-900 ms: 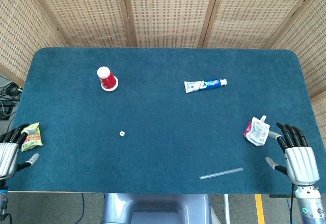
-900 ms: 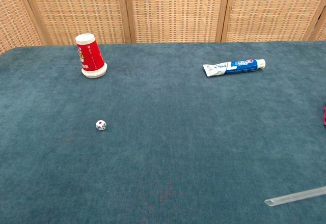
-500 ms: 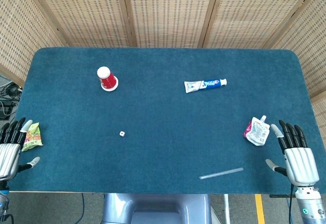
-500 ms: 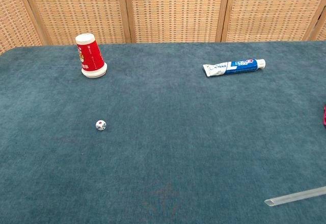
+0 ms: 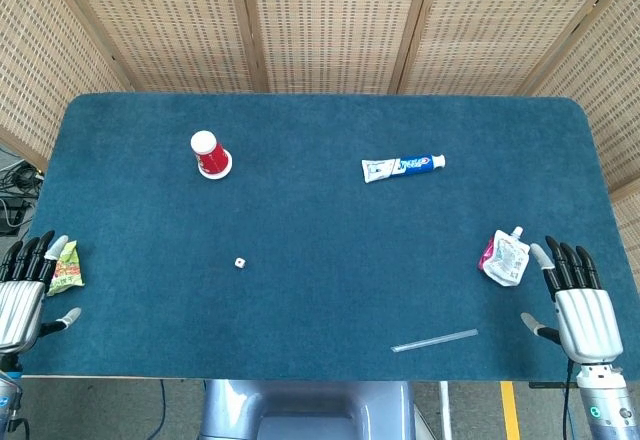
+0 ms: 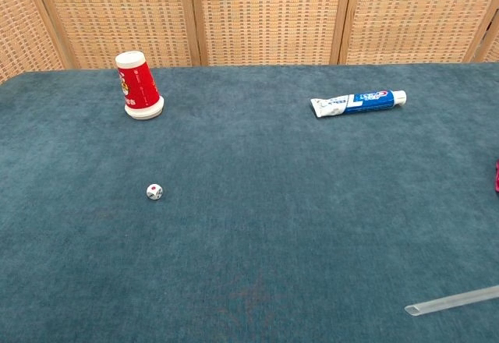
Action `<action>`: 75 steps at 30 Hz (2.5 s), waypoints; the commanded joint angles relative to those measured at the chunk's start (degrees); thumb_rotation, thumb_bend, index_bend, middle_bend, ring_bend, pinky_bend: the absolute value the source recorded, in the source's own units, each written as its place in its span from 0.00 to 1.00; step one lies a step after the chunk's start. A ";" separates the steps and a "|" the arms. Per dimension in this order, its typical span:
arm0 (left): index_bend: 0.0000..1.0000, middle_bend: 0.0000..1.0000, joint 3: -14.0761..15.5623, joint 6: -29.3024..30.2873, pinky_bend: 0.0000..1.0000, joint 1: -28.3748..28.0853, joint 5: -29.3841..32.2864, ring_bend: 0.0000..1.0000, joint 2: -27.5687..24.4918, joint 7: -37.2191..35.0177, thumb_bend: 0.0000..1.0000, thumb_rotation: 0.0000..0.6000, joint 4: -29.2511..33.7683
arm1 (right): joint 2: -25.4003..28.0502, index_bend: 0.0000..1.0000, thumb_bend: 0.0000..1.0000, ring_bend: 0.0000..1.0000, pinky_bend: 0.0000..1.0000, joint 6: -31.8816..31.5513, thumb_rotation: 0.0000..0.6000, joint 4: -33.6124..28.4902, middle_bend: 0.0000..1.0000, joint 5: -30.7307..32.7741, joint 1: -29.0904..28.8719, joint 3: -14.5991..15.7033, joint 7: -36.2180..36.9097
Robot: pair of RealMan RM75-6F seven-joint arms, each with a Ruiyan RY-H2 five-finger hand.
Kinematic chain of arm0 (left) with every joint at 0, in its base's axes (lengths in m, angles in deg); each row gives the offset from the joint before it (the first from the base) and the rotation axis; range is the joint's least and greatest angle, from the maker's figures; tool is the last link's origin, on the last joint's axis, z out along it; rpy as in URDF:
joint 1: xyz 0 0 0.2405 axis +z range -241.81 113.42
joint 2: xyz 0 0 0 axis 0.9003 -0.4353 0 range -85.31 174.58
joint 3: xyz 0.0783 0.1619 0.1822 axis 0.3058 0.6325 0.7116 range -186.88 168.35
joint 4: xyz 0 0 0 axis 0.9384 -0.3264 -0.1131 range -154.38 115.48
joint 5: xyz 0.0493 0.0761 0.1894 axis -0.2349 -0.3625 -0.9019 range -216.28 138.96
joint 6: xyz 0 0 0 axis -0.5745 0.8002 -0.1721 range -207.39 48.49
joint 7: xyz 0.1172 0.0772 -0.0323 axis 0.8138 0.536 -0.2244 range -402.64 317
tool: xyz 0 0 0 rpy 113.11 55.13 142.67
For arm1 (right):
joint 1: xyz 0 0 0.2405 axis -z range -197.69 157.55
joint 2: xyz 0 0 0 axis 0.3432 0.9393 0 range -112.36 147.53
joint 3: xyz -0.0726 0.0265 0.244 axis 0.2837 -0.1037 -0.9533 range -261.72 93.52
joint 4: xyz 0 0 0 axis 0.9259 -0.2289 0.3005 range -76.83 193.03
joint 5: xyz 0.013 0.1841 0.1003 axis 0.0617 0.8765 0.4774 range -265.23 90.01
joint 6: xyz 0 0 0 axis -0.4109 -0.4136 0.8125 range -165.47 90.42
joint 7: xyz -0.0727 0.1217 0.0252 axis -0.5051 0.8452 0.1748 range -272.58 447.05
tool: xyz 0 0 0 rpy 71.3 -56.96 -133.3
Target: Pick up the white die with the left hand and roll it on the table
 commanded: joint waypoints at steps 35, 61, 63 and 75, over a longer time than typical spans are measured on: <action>0.41 0.00 -8.31 -31.68 0.00 -27.59 12.64 0.00 20.60 18.99 0.30 1.00 -9.85 | 1.72 0.05 0.09 0.00 0.00 1.36 1.00 2.09 0.00 4.29 0.19 -1.85 9.58; 0.45 0.00 -6.56 -34.96 0.00 -34.02 20.29 0.00 28.52 25.69 0.30 1.00 -15.81 | 1.77 0.05 0.09 0.00 0.00 1.16 1.00 4.52 0.00 5.31 0.49 -2.67 14.92; 0.45 0.00 -6.46 -34.85 0.00 -34.31 20.66 0.00 28.89 25.63 0.30 1.00 -16.04 | 1.72 0.05 0.09 0.00 0.00 1.17 1.00 4.62 0.00 5.27 0.46 -2.68 15.02; 0.56 0.00 -5.50 -34.50 0.00 -35.61 22.27 0.00 30.19 25.56 0.43 1.00 -17.16 | 1.43 0.05 0.09 0.00 0.00 1.05 1.00 4.95 0.00 5.00 0.46 -2.60 15.04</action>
